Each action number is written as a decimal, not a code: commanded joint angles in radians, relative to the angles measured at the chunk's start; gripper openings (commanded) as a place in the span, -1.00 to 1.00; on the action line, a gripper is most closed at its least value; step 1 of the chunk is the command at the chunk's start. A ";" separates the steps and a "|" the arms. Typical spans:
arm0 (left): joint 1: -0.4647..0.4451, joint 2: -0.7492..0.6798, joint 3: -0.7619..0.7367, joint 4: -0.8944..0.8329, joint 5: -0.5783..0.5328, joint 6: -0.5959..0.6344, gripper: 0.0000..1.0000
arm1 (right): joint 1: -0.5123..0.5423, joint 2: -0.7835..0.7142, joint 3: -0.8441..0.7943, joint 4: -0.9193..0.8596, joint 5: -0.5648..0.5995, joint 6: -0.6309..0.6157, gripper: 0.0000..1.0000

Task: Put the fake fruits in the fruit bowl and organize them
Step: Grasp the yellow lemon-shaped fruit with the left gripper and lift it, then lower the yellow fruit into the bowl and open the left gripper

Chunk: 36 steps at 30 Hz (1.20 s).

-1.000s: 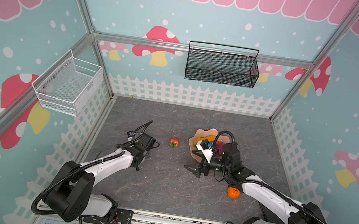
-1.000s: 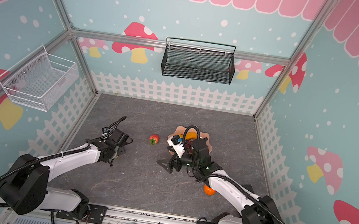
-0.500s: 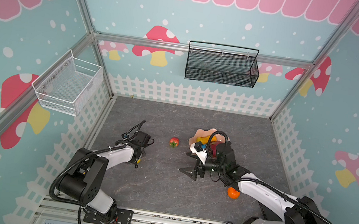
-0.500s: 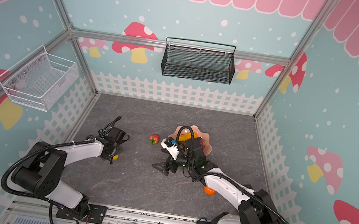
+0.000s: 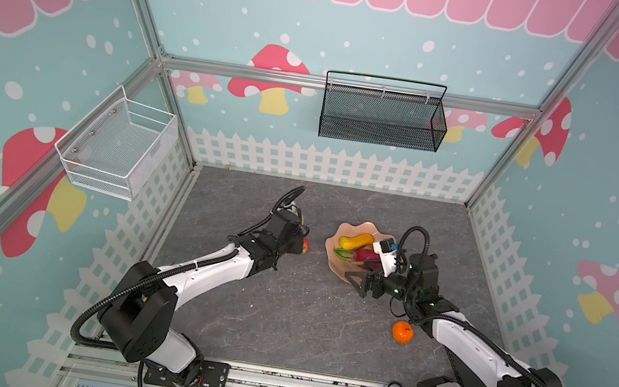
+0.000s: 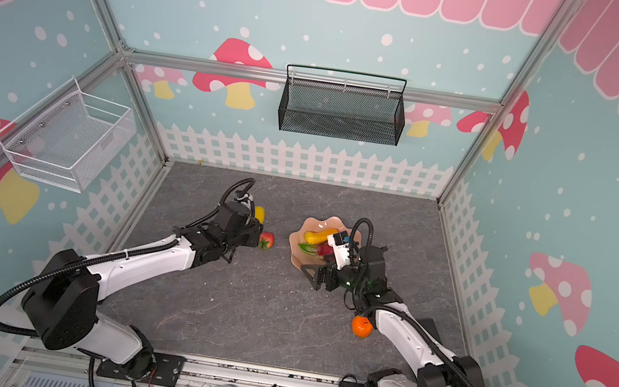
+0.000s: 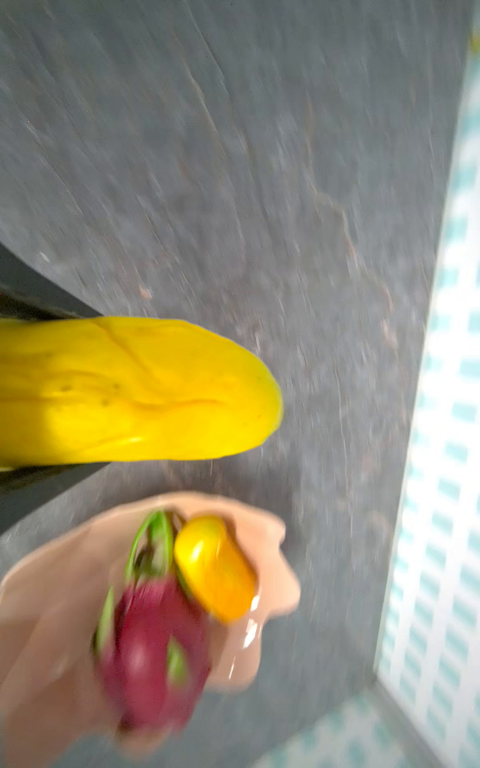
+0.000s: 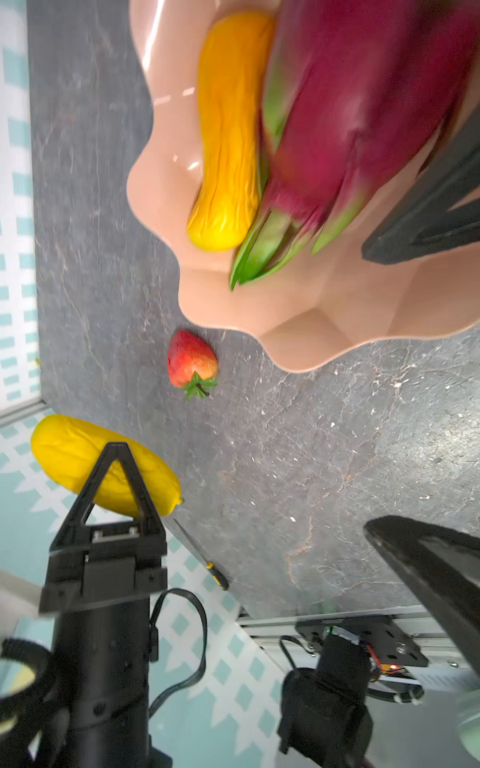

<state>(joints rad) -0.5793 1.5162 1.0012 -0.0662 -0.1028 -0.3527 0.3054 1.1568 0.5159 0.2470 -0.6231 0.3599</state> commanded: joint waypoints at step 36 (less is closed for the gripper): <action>-0.197 0.589 0.500 -0.127 0.530 0.976 -0.03 | -0.052 -0.480 -0.275 -0.099 0.140 0.329 0.96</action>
<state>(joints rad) -0.7647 2.0830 1.4731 -0.1692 0.4606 0.5762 0.2596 0.6735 0.2329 0.1600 -0.4969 0.6964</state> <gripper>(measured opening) 0.482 0.979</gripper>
